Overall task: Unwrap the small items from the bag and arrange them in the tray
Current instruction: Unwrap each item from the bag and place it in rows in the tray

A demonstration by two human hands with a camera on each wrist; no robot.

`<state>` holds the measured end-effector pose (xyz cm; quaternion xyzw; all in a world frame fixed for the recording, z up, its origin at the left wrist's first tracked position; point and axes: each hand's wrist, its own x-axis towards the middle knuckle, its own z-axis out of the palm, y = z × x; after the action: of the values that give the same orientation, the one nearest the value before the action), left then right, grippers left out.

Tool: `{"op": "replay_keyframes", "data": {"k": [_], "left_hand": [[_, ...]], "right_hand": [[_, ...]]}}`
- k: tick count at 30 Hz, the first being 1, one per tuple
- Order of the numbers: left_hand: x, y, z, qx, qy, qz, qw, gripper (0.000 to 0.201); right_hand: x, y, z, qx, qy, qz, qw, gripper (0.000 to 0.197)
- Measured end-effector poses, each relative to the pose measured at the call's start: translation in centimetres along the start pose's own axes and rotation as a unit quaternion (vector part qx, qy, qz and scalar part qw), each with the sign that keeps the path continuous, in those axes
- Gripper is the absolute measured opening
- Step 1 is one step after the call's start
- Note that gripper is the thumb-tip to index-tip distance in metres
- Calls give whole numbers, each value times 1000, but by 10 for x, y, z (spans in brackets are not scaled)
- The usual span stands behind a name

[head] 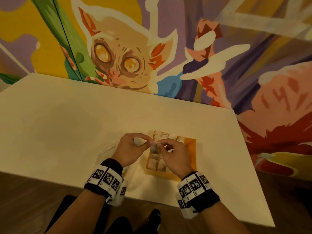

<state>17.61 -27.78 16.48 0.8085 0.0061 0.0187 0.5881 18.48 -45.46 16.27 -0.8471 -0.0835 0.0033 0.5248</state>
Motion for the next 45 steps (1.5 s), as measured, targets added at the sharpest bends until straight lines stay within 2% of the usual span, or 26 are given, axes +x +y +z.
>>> {"op": "replay_keyframes", "data": {"k": [8,11,14,23,27,31,34,36,38,40,41,43,45], "left_hand": [[9,-2,19,149,-21,40,988,4],[12,-7,21,141,-11,66,988,13],[15,-7,21,152,-42,68,985,6],[20,-2,26,165,-21,52,985,2],[19,0,29,158,-27,53,986,9],[16,4,36,158,-21,52,986,13],[12,1,40,164,4,30,986,5],[9,-7,41,182,5,-17,983,13],[6,-18,42,206,-7,-79,975,13],[3,-34,45,231,-18,-121,965,17],[1,-40,47,244,-25,-138,959,20],[-1,-51,50,268,-36,-168,948,27],[-3,-55,53,296,-49,-189,935,35]], "right_hand": [[-4,13,-8,26,19,-7,999,11],[-4,20,-11,11,12,-3,1000,8],[-3,23,-16,3,19,10,1000,11],[3,26,-22,-39,11,1,999,7],[5,30,-21,-74,-41,-1,996,5],[11,34,-24,-96,-69,33,992,16],[18,36,-37,-122,-78,68,987,15],[24,44,-47,-180,-62,100,977,16],[30,55,-57,-248,-64,145,956,20],[37,62,-60,-284,-100,206,931,17],[39,66,-59,-312,-128,231,912,27],[42,66,-54,-369,-150,243,885,39],[44,67,-48,-370,-167,255,878,42]]}}
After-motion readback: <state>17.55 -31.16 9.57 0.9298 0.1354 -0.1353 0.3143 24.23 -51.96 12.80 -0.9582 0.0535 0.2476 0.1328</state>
